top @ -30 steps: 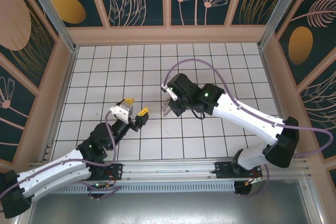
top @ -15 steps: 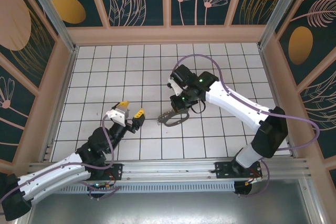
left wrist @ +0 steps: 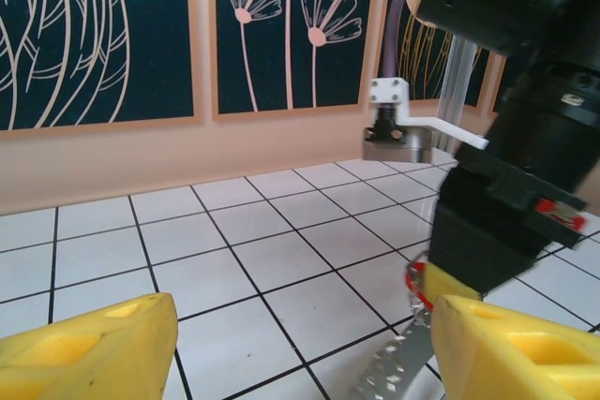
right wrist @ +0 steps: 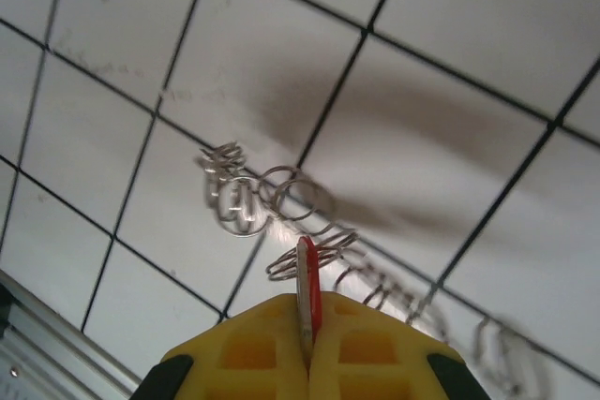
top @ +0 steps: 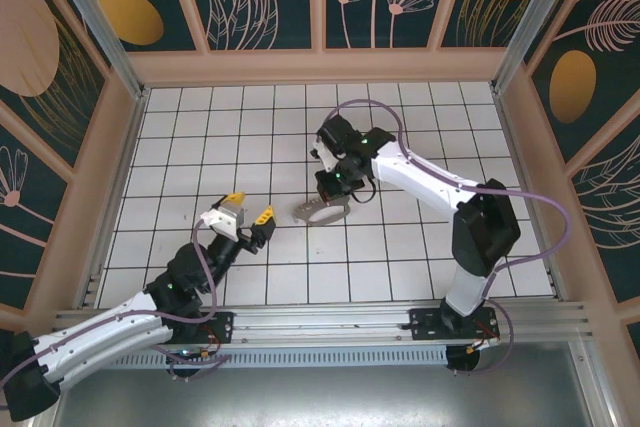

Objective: Put the keys on the keyring

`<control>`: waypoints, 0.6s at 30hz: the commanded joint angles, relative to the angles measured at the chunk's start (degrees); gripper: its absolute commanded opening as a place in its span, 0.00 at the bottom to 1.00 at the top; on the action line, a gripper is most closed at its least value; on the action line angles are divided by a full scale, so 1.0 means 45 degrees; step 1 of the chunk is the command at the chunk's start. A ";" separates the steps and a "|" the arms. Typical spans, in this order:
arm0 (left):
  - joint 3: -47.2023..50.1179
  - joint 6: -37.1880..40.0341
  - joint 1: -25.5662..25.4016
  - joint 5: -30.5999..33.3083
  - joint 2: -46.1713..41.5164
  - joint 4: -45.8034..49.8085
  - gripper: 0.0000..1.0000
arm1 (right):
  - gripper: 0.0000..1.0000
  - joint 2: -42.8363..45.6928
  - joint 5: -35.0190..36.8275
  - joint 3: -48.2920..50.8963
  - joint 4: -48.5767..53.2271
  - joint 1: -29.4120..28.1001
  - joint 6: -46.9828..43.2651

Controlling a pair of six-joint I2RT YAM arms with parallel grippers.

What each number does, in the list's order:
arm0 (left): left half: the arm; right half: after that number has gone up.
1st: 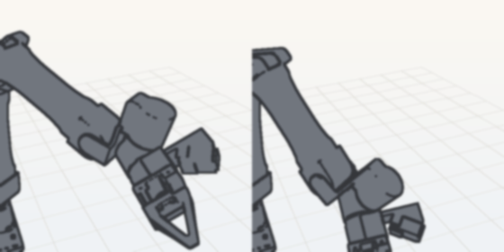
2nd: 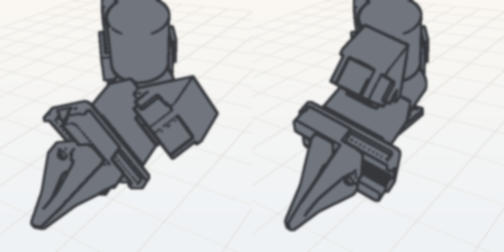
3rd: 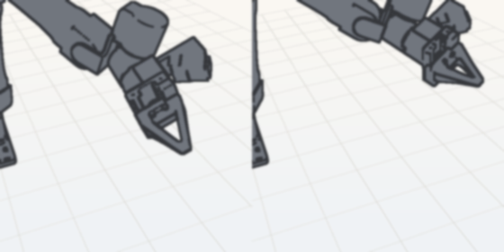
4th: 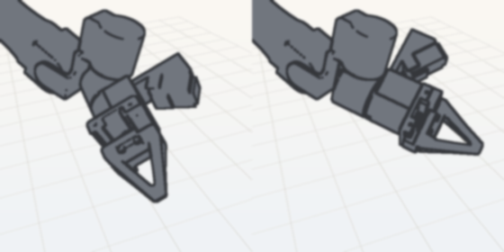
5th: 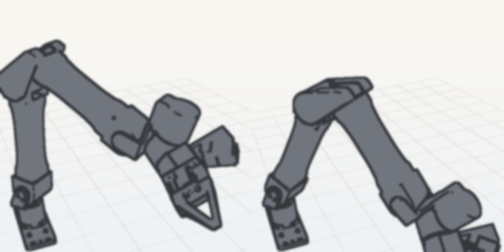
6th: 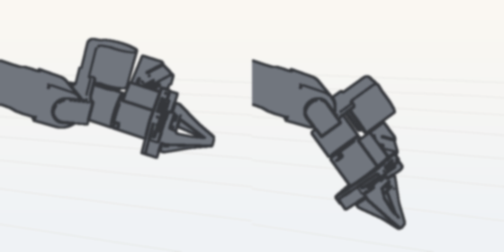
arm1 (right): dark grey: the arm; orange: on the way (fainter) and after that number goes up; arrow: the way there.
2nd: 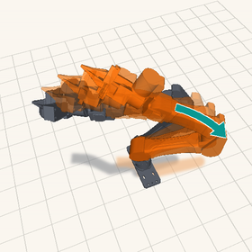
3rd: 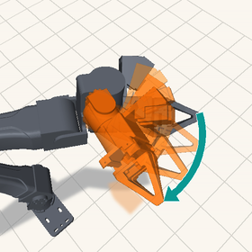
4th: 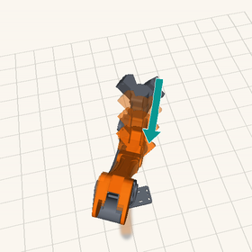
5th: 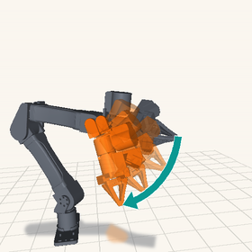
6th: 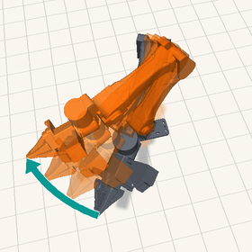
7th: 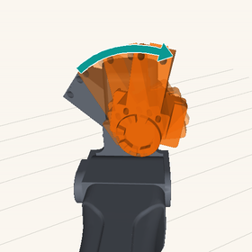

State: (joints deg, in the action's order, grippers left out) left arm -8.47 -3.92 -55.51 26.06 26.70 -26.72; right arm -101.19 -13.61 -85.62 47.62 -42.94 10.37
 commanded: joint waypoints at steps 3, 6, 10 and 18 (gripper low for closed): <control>0.0056 0.0276 0.0025 0.0580 -0.0600 0.0637 0.72 | 0.00 -0.0856 -0.0730 -0.1803 -0.1511 0.0147 -0.0527; 0.0056 0.0495 0.0029 0.0780 -0.1234 0.1036 0.73 | 0.00 -0.1494 -0.1104 -0.2325 -0.1881 0.0164 -0.0610; 0.0050 0.0467 0.0016 0.0781 -0.1626 0.1347 0.74 | 0.00 -0.2064 -0.1137 -0.2559 -0.2135 0.0153 -0.0713; 0.0079 0.0205 0.0014 0.0568 -0.1530 0.1360 0.74 | 0.00 -0.0948 -0.1297 0.0418 -0.3584 0.0166 -0.0150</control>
State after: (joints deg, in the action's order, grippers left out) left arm -8.43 -3.07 -55.51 28.58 19.92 -20.73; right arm -109.25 -18.13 -88.68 34.98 -42.30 8.43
